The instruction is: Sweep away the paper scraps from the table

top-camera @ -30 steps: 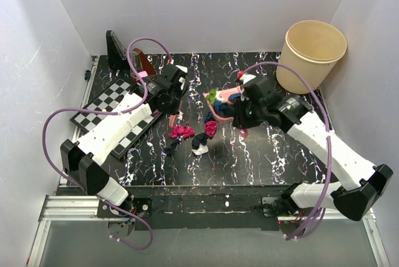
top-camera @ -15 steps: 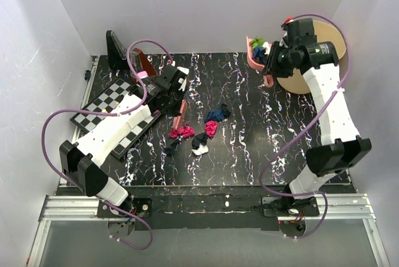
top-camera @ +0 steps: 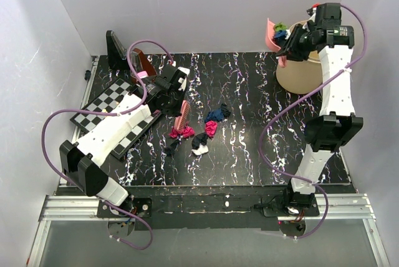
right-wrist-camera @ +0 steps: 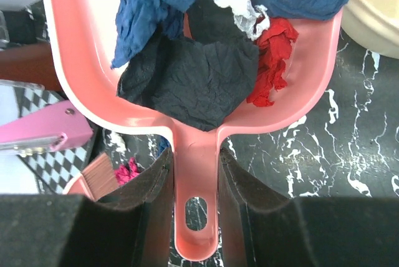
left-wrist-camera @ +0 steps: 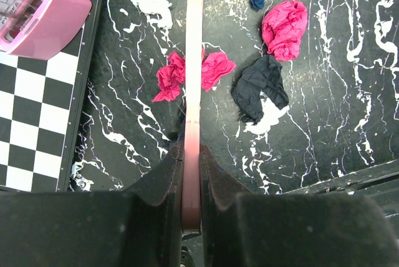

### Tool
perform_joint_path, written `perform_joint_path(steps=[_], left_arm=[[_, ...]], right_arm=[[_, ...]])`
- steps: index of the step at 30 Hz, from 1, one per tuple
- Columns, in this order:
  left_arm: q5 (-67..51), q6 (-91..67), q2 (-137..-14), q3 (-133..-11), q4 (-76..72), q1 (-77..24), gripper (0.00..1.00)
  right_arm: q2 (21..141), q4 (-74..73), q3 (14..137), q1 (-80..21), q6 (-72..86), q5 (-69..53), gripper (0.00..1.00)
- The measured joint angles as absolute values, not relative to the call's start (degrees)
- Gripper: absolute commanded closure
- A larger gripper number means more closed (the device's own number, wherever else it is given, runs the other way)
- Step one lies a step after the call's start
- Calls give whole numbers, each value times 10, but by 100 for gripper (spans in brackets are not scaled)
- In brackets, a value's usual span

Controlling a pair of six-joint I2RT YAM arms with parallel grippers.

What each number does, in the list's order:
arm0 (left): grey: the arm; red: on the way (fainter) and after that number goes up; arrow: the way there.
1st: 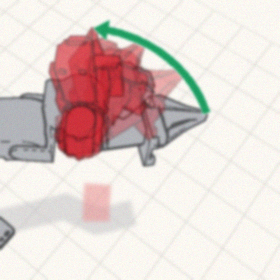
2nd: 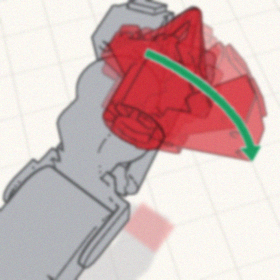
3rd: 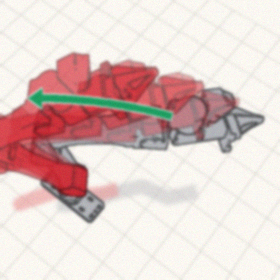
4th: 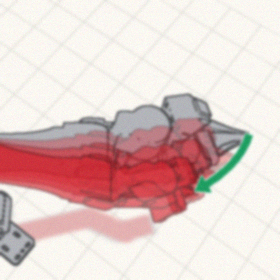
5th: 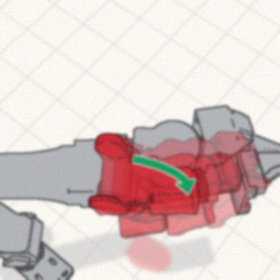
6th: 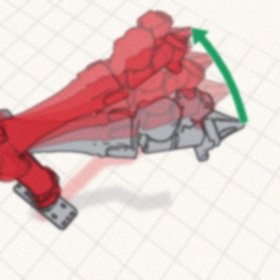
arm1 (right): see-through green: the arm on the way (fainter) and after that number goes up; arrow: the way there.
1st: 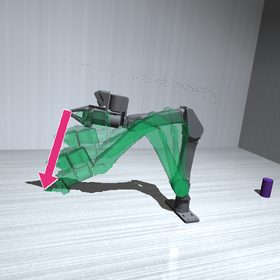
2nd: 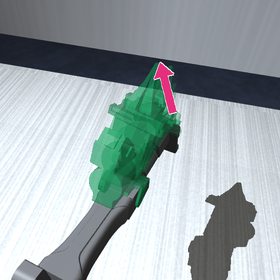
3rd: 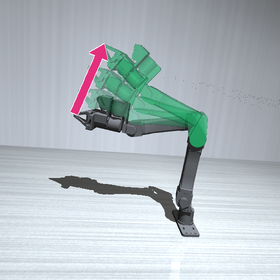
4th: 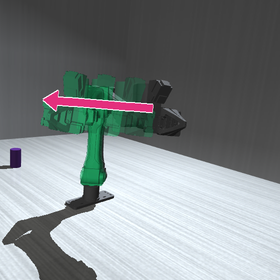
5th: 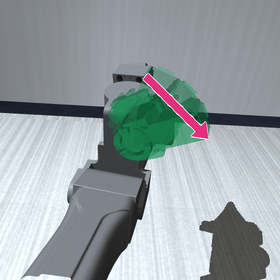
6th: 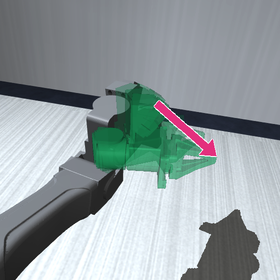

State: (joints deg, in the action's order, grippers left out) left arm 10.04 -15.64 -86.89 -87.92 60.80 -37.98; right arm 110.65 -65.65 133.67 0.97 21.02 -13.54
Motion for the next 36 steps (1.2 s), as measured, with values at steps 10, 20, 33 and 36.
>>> perform_joint_path(steps=[10, 20, 33, 36], left_arm=[[97, -158, -869, -895, 608, -380, 100], [96, -164, -869, -895, 608, -380, 100], [96, -166, -869, -892, 608, -380, 100], [96, -167, -869, -887, 608, -380, 100]], right_arm=[[1107, -516, 1287, 102, 307, -254, 99], [1035, -106, 976, 176, 596, -380, 99], [1054, 475, 809, 187, 996, -422, 99], [1053, 524, 792, 188, 1029, -419, 99]])
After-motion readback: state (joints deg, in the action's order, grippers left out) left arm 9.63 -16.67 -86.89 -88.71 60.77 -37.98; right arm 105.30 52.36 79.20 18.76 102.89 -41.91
